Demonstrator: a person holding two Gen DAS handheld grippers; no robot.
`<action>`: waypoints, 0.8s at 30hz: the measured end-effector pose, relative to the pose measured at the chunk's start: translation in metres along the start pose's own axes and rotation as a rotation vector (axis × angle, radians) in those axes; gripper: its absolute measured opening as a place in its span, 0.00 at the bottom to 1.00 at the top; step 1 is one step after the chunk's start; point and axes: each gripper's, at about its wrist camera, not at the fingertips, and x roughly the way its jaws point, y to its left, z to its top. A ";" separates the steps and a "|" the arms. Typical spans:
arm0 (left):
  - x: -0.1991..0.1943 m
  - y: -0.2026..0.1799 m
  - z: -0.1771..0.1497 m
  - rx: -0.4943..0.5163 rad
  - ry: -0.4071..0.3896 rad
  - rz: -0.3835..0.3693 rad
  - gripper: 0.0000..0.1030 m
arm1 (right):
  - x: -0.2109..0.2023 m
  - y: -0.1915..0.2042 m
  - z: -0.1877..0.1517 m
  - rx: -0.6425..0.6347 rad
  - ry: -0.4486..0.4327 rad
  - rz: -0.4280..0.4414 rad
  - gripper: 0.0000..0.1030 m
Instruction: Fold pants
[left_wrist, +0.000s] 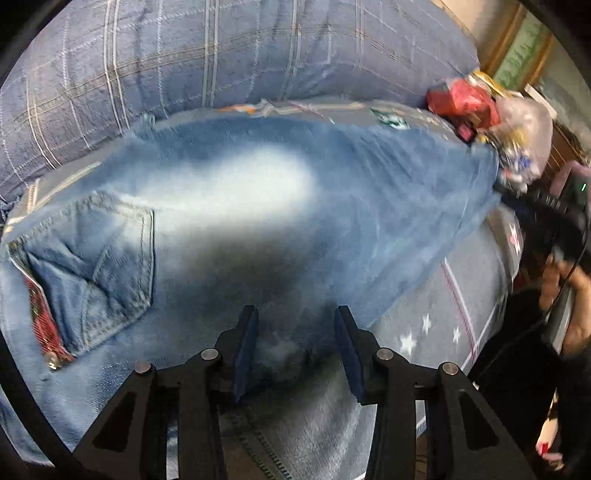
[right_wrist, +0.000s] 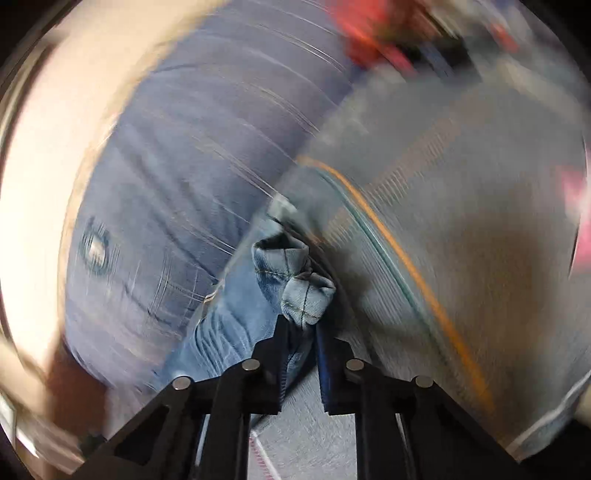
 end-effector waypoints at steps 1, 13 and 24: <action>0.003 0.000 -0.006 0.010 0.008 0.004 0.42 | -0.005 0.007 -0.002 -0.062 -0.016 -0.024 0.13; -0.075 0.055 -0.029 -0.155 -0.095 0.030 0.43 | -0.021 -0.007 0.005 -0.088 -0.037 -0.174 0.35; -0.092 0.139 -0.076 -0.399 -0.076 0.128 0.42 | 0.045 0.027 0.020 -0.225 0.059 -0.205 0.22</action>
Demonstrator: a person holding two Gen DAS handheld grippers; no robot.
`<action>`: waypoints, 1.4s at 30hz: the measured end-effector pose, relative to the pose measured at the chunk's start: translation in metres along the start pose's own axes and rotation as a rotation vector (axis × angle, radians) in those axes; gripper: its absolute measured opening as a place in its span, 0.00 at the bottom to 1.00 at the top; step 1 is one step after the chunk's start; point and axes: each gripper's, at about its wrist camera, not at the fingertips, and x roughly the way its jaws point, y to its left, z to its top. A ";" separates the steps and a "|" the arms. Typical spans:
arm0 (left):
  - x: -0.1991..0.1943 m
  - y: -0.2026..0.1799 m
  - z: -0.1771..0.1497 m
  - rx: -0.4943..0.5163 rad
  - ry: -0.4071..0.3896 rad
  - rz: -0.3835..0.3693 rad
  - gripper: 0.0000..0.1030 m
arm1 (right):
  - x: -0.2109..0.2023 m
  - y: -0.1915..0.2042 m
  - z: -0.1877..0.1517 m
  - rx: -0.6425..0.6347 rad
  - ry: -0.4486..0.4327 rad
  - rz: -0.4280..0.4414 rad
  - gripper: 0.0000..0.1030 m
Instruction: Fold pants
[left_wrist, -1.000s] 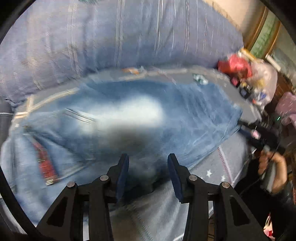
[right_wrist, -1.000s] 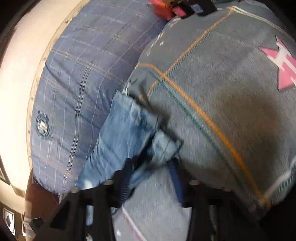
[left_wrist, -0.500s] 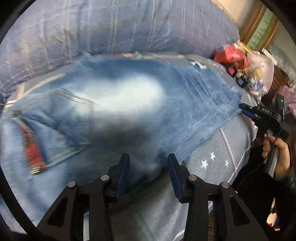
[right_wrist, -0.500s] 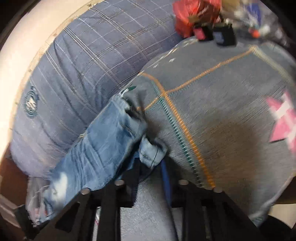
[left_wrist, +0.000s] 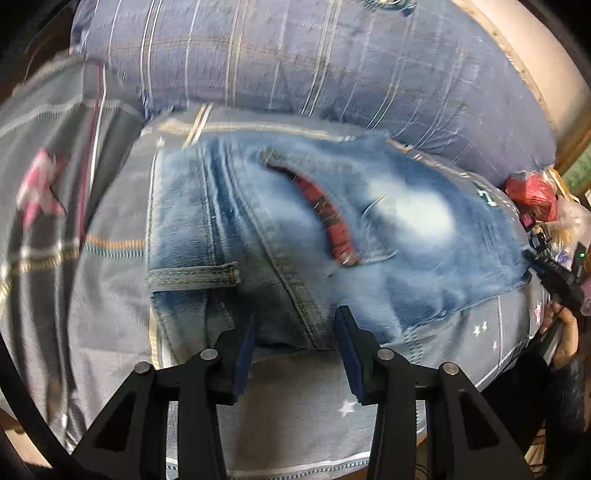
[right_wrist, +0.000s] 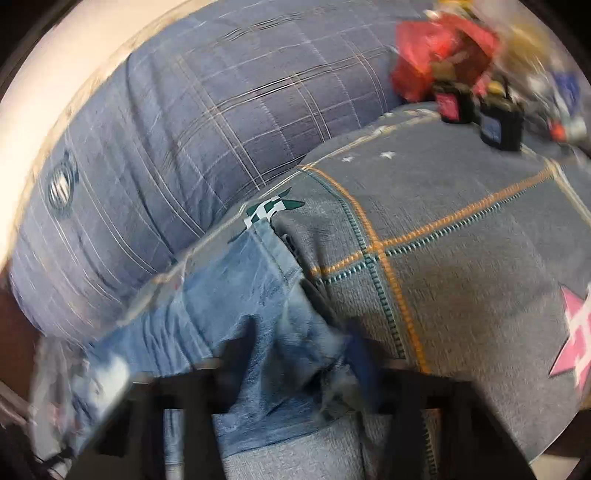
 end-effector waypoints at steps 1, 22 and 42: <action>0.005 0.001 -0.002 -0.015 0.013 -0.003 0.41 | -0.003 0.005 0.002 -0.026 -0.014 0.002 0.22; -0.045 -0.018 0.010 0.088 -0.111 0.042 0.42 | -0.037 -0.021 -0.006 -0.042 -0.084 -0.141 0.66; 0.098 -0.097 0.161 -0.049 0.046 -0.104 0.48 | 0.052 0.016 0.046 -0.115 0.035 0.096 0.10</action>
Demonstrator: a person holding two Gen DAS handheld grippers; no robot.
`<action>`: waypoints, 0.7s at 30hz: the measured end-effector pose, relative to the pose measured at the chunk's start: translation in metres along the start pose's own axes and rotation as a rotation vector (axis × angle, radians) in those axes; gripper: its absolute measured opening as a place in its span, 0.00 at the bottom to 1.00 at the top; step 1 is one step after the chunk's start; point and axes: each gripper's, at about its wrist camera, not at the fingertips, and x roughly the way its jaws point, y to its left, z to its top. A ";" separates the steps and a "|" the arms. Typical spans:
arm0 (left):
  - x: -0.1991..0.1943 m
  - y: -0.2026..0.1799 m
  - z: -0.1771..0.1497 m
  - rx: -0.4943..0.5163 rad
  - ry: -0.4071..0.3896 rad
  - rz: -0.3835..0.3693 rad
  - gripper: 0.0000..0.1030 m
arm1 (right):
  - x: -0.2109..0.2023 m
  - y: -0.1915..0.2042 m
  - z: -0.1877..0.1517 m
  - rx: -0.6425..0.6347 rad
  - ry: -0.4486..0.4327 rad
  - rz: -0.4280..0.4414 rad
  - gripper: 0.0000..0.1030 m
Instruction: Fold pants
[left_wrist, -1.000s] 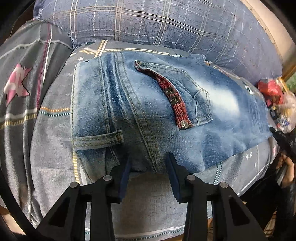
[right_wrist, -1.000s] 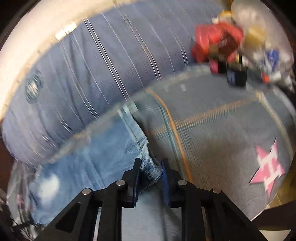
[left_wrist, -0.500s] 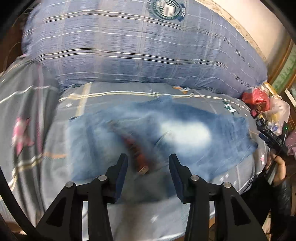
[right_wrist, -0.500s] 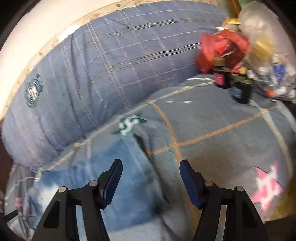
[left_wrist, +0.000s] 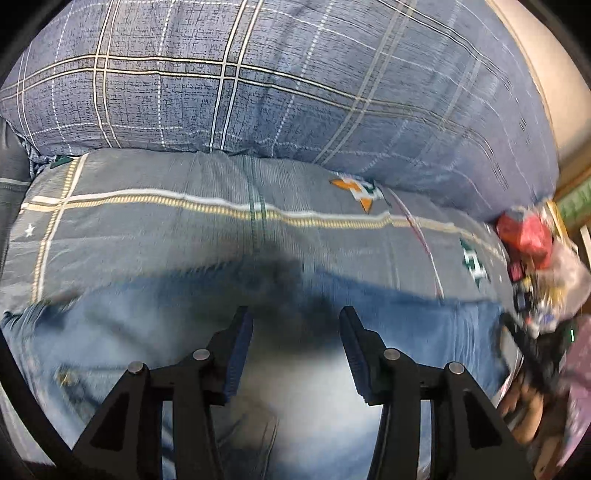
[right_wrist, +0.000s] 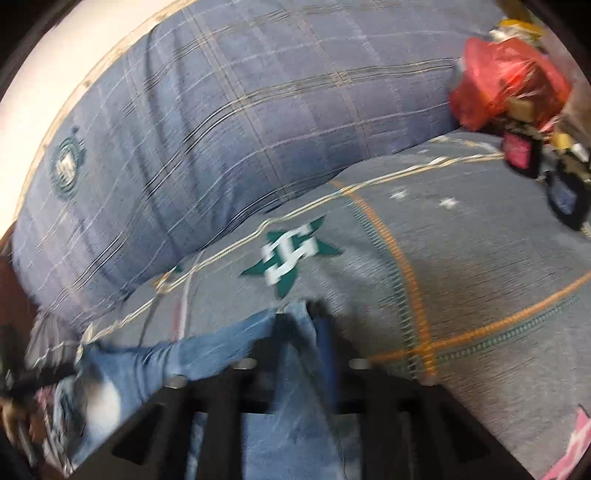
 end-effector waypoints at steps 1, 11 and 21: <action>0.001 0.001 0.003 -0.013 -0.007 -0.010 0.48 | -0.006 0.008 -0.003 -0.044 -0.016 0.018 0.08; 0.039 0.009 0.018 -0.083 0.026 0.067 0.35 | -0.030 0.057 -0.030 -0.285 0.000 0.120 0.06; 0.045 0.014 0.011 -0.051 -0.042 0.159 0.16 | -0.008 0.021 0.000 -0.197 -0.012 -0.137 0.05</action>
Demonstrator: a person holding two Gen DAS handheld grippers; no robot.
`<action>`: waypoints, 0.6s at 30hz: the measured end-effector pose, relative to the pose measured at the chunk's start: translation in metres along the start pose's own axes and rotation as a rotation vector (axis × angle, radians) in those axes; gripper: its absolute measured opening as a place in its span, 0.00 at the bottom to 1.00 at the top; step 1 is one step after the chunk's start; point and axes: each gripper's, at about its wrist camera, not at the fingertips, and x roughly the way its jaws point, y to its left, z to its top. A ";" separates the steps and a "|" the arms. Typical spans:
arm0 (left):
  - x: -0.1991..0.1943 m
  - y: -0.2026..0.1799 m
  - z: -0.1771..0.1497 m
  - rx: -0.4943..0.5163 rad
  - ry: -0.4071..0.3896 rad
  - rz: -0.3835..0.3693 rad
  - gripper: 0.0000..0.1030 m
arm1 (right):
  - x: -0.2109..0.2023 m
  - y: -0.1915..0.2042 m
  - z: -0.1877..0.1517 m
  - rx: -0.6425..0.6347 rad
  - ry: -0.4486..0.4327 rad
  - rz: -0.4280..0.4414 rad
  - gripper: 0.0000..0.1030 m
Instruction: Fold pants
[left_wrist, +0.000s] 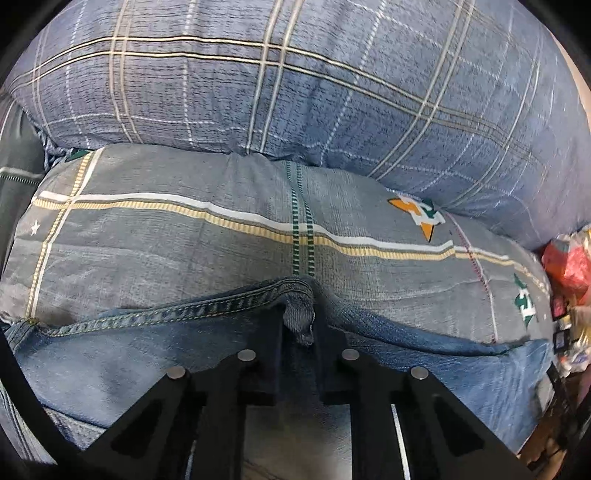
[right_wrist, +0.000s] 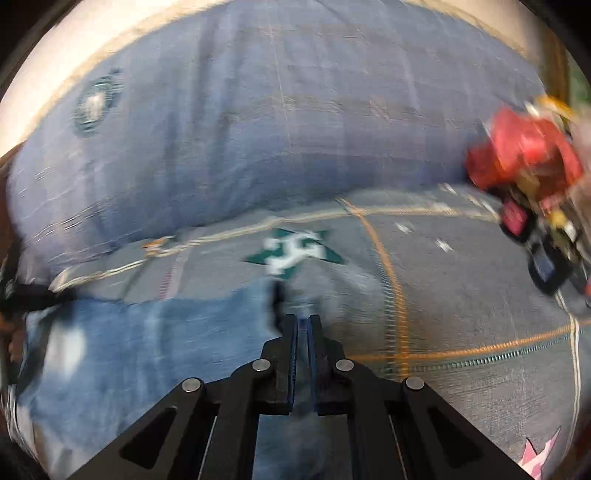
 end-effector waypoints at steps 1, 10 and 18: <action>0.001 -0.003 0.000 0.005 0.009 -0.011 0.20 | 0.002 -0.008 0.000 0.041 0.010 0.009 0.06; -0.062 0.010 -0.022 0.037 -0.033 -0.169 0.62 | -0.022 -0.019 0.002 0.136 -0.052 0.126 0.72; -0.085 0.038 -0.075 0.169 -0.073 0.023 0.64 | 0.011 0.024 0.011 -0.010 0.014 0.159 0.24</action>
